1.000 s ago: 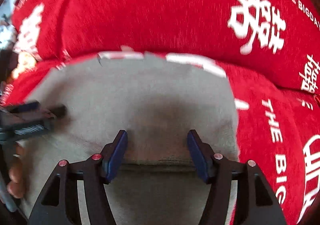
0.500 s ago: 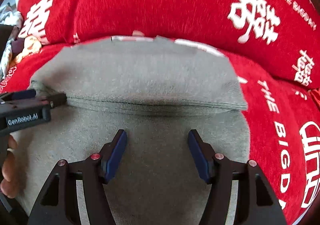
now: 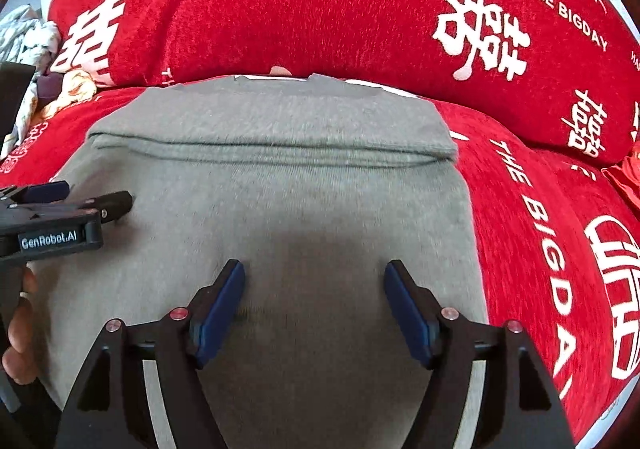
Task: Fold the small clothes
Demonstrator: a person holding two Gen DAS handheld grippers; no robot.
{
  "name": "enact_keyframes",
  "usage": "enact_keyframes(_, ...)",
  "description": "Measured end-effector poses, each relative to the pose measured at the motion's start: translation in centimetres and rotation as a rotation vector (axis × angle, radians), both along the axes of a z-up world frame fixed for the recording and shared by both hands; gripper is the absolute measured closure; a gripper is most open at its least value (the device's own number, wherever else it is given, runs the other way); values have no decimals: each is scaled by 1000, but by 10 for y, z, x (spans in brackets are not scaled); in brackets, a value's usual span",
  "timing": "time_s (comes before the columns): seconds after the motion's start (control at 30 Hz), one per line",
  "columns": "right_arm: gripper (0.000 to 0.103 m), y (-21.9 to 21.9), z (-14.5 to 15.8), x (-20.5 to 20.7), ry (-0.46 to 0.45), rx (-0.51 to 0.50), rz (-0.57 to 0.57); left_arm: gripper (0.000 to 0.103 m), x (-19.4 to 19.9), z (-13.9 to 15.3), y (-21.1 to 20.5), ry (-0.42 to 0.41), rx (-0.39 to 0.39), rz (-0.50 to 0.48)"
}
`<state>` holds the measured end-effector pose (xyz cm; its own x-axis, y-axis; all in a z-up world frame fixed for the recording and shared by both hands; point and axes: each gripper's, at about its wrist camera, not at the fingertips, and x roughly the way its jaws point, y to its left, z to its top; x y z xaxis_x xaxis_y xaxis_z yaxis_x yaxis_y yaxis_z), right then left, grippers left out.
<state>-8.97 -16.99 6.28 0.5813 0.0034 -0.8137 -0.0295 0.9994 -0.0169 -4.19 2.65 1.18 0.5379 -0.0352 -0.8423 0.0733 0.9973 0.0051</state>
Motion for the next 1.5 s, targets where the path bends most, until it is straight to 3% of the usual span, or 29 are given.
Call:
enact_keyframes(0.77, 21, 1, -1, -96, -89, -32, 56, 1, -92, -3, 24, -51, -38, -50)
enact_keyframes(0.93, 21, -2, -1, -119, -47, -35, 95, 1, -119, -5, 39, 0, -49, -52)
enact_keyframes(1.03, 21, -14, 2, -132, -20, -40, 60, 1, -135, -6, 56, 1, -43, 14)
enact_keyframes(1.13, 21, -32, -2, -140, 17, -1, -14, 1, -144, -15, 84, 44, -97, 136)
enact_keyframes(1.2, 21, -40, -7, -143, 56, 48, -39, 1, -146, -27, 102, 101, -206, 187)
enact_keyframes(1.4, 20, -26, -12, -150, 84, 8, 17, 1, -144, -40, 105, 182, -337, 174)
enact_keyframes(1.47, 29, -19, -11, -153, 73, -19, 34, 4, -144, -39, 102, 172, -334, 172)
enact_keyframes(1.5, 43, -18, -9, -154, 61, -16, 45, 10, -145, -36, 101, 166, -335, 165)
